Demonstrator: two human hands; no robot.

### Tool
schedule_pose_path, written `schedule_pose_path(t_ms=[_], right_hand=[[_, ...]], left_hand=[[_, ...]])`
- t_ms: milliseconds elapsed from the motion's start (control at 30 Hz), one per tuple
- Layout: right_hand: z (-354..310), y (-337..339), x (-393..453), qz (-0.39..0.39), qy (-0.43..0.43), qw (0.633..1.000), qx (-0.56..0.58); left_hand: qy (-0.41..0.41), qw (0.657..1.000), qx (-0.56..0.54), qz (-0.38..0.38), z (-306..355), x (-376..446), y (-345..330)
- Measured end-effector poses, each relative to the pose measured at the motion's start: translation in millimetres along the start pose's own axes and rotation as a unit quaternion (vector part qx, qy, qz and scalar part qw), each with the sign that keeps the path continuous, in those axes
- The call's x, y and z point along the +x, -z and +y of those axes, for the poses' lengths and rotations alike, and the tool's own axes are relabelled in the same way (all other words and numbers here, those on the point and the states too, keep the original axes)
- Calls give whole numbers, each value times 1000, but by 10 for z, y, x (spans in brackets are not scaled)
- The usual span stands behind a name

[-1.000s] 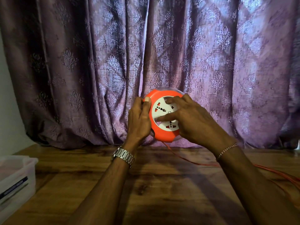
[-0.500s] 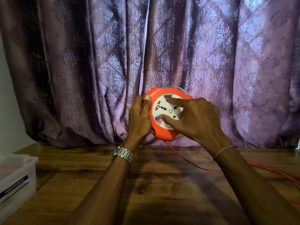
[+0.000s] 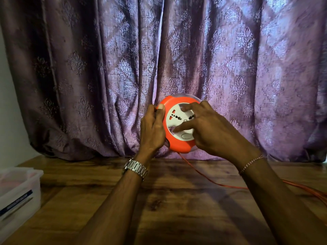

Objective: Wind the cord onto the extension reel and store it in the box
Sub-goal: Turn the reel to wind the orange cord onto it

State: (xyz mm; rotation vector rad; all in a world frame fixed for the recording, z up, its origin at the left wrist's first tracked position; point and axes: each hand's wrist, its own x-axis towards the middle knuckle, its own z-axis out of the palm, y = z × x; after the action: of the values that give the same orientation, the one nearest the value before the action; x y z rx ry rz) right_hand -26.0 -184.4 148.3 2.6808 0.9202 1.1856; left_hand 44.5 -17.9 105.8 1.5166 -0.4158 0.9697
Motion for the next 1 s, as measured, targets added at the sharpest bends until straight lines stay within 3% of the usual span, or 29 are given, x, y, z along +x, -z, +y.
schedule_pose_path(t_ms=[167,400,533,600,867,1000], right_hand=[[-21,3,0,-14,-15,999,-44],[29,-87,-53,58,-65,994,-58],[60,-130,-23,147,-149,978,-19],[54,-138,-20,168,-151,974,-20],[76,-23,-23,118,-53,991,35],[94,-17,-1,12,-18,998,53]], left_hand=[[-2,1000,-7,-11,-29,0,-22],[-2,1000,-5,-15,-9,-7,-27],[3,1000,-19,-11,-9,10,-27],[1,1000,-11,-13,-1,2,-34],[6,1000,-19,-17,-14,1,-28],[0,1000,-17,-15,-16,-5,-31]])
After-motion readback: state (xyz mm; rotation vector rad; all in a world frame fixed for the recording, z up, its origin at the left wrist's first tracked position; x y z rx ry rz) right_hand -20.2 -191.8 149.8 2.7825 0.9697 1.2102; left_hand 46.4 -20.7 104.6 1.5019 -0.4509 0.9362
